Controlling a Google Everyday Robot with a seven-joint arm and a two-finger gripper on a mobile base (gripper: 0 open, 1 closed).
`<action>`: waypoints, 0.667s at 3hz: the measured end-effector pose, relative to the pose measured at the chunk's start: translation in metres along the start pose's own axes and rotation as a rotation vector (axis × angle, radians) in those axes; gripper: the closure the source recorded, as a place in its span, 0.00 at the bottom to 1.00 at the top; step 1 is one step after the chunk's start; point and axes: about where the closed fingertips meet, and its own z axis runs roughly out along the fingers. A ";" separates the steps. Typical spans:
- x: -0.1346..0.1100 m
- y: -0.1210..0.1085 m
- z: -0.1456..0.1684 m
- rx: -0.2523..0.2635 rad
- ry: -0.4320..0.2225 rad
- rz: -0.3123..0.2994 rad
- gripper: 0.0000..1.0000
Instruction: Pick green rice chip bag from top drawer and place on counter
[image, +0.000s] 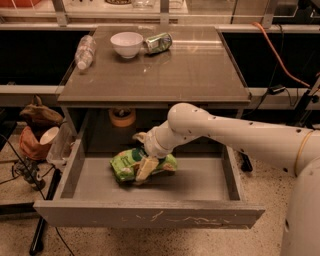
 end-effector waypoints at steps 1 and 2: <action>0.000 0.000 0.000 0.000 0.000 0.000 0.41; 0.000 0.000 0.000 0.000 0.000 0.000 0.65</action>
Offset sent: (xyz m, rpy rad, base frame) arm 0.0000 0.0000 0.0000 0.0000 0.0000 0.0001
